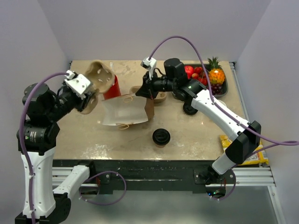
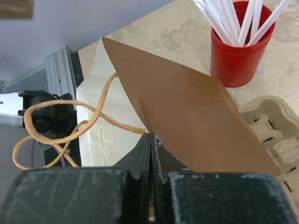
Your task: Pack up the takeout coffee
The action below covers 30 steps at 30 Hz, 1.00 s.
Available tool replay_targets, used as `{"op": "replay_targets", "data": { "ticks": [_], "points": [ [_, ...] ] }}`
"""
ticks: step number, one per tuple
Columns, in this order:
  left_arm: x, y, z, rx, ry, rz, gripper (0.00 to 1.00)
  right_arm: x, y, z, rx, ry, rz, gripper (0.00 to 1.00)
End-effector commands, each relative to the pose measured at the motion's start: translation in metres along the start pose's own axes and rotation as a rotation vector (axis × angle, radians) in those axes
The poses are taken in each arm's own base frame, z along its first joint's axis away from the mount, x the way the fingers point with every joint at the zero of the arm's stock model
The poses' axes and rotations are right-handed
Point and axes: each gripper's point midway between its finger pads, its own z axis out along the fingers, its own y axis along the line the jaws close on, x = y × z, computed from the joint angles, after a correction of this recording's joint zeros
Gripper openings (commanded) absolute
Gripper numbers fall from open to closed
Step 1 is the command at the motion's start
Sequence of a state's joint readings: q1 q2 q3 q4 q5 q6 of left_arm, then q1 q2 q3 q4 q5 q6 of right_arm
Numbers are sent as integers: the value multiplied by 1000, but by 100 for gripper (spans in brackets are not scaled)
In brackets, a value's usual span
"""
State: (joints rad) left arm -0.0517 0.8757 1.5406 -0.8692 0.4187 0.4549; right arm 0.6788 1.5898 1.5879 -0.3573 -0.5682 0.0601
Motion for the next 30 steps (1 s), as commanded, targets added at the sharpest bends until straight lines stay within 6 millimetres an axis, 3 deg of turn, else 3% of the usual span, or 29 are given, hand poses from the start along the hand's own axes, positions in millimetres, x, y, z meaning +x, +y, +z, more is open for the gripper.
{"op": "replay_targets", "data": {
  "ticks": [1,7,13,15,16,24,30],
  "points": [
    [-3,-34,16,186,-93,-70,13,-3,2,-8,36,-6,-50,0],
    [-16,-35,18,231,-125,-38,11,-3,-5,-11,86,13,-116,0],
    [-59,-52,-13,319,-265,43,9,-9,-6,-8,92,13,-84,0],
    [-58,-65,-14,377,-306,31,8,-12,-6,-5,91,4,-74,0],
    [-67,-67,-20,371,-363,70,8,-12,-6,-4,86,7,-73,0],
    [-54,-96,-17,504,-462,106,6,-8,4,4,11,51,-25,0],
    [-43,-104,-11,569,-481,199,3,-5,5,6,-6,71,-19,0]
  ]
}}
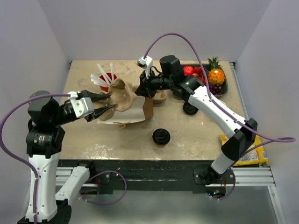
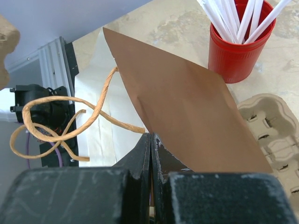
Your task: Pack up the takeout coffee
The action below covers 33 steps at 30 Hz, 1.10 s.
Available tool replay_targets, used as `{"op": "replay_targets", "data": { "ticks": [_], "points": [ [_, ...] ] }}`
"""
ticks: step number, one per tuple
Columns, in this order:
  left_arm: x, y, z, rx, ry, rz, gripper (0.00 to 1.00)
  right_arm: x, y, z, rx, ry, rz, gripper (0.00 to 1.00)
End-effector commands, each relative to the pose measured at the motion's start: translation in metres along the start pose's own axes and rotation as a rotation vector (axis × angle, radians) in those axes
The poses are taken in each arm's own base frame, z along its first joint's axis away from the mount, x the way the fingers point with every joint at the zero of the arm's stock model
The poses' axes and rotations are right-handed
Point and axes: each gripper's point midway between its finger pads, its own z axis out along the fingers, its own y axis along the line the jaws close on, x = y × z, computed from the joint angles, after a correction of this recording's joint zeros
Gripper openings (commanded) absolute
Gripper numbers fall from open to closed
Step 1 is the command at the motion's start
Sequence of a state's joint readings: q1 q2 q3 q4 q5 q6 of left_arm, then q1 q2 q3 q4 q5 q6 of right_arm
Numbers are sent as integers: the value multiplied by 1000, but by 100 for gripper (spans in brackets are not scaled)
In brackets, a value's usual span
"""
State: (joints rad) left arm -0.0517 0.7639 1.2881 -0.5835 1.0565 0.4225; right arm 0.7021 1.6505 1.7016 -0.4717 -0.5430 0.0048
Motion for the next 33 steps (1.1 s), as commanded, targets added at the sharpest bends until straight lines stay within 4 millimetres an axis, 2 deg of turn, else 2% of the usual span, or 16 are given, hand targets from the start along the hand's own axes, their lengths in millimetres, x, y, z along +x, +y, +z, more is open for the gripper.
{"op": "replay_targets", "data": {
  "ticks": [1,6,8,13,19,23,25,33],
  "points": [
    [-5,-8,4,96,-48,126,3,-4,2,-3,-8,19,13,0],
    [10,-10,10,149,-52,164,1,-1,-3,1,-30,25,44,0],
    [7,-9,11,156,-64,162,0,0,-5,3,-30,22,64,0],
    [24,-27,16,232,-49,168,0,-3,-5,7,-36,21,69,0],
    [40,-45,32,311,-17,190,0,-5,-5,4,-32,19,69,0],
    [53,-40,39,314,38,178,0,-6,-1,-2,-35,14,50,0],
    [49,-31,40,296,49,210,0,-4,-1,-5,-27,18,37,0],
    [74,-32,39,342,139,225,0,-2,3,-13,-23,24,27,0]
  ]
}}
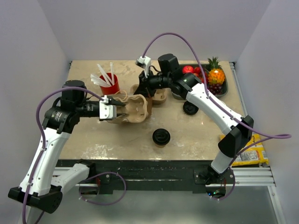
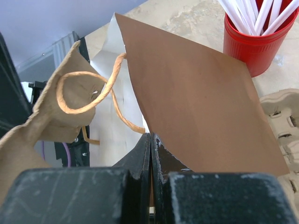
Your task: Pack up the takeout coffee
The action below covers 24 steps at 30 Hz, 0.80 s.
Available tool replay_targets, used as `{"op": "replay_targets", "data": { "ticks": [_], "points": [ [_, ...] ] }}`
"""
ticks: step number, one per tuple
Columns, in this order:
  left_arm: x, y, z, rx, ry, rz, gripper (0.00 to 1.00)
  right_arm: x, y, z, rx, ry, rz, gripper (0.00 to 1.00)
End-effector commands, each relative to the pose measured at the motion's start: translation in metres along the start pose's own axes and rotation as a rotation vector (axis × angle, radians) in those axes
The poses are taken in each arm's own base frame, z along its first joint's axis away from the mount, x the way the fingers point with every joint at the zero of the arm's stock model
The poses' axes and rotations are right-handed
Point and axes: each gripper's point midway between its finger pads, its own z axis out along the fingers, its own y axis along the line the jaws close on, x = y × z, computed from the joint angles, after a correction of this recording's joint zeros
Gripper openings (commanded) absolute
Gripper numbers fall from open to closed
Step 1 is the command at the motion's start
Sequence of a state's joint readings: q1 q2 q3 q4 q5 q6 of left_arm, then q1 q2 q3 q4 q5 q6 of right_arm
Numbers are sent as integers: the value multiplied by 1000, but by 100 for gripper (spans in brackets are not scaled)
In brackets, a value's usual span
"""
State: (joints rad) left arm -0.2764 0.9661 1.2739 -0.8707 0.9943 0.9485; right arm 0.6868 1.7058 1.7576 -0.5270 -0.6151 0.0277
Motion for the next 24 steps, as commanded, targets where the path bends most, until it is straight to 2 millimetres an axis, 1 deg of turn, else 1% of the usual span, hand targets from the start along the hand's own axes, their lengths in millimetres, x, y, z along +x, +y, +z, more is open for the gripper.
{"op": "replay_targets", "data": {
  "ticks": [1,7,13,15,17,18,20,24],
  "points": [
    [1,-1,-4,12,31,91,0,-8,5,-21,35,-20,-32,0],
    [11,0,-2,7,53,68,0,-4,4,-24,38,-10,-58,0],
    [12,4,-2,-13,63,75,0,-2,7,-26,32,-1,-65,0],
    [6,7,-2,-23,47,72,0,-2,8,-27,28,-3,-60,0],
    [-6,11,-3,-35,7,96,0,-2,10,-27,22,-3,-56,0],
    [-8,11,-3,-45,-6,71,0,-2,10,-28,23,-3,-54,0],
    [-13,14,-4,-65,-19,106,0,-3,11,-28,20,-6,-54,0],
    [5,9,-1,-64,10,111,0,-3,11,-30,25,-6,-51,0]
  ]
}}
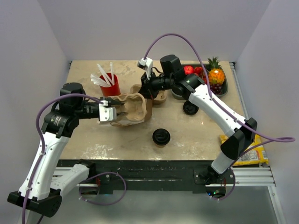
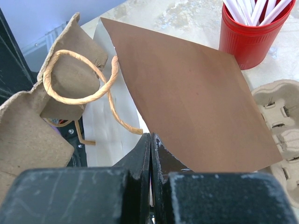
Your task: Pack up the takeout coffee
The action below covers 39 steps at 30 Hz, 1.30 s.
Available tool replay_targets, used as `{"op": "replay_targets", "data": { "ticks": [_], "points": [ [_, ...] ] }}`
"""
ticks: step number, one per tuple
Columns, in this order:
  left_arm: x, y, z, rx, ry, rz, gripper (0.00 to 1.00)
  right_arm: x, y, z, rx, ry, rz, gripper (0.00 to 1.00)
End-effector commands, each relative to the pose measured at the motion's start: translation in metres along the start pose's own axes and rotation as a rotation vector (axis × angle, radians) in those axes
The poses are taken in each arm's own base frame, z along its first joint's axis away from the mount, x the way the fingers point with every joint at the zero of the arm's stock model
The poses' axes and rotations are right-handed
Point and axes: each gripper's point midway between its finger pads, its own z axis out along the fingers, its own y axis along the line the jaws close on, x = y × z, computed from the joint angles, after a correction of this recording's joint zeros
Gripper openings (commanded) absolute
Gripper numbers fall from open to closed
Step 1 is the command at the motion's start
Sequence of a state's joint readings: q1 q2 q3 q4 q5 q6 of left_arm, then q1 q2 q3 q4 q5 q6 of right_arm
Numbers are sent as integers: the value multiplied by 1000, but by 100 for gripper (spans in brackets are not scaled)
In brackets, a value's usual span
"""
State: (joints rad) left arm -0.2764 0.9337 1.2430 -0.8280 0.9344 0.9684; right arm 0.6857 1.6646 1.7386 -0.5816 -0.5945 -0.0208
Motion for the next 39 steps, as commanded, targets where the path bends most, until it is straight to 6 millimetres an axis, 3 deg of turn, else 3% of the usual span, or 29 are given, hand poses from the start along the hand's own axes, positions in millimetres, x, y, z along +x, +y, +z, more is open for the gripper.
{"op": "replay_targets", "data": {
  "ticks": [1,3,7,9,16,24,39],
  "points": [
    [2,0,5,1,-25,43,0,-10,8,-17,4,-32,-23,0],
    [-3,0,5,-3,-46,18,0,-10,8,-17,5,-32,-22,0],
    [-53,17,-2,-73,-198,5,0,-7,6,-18,14,-26,-21,0],
    [-58,18,-2,-68,-205,-6,0,-5,5,-18,15,-23,-16,0],
    [-31,4,6,-18,-135,-32,0,-6,4,-20,23,-29,-18,0],
    [16,-15,11,15,-2,18,0,-8,3,-22,32,-27,-33,0],
    [40,-5,4,-61,122,42,0,-4,4,-24,27,-20,-47,0]
  ]
}}
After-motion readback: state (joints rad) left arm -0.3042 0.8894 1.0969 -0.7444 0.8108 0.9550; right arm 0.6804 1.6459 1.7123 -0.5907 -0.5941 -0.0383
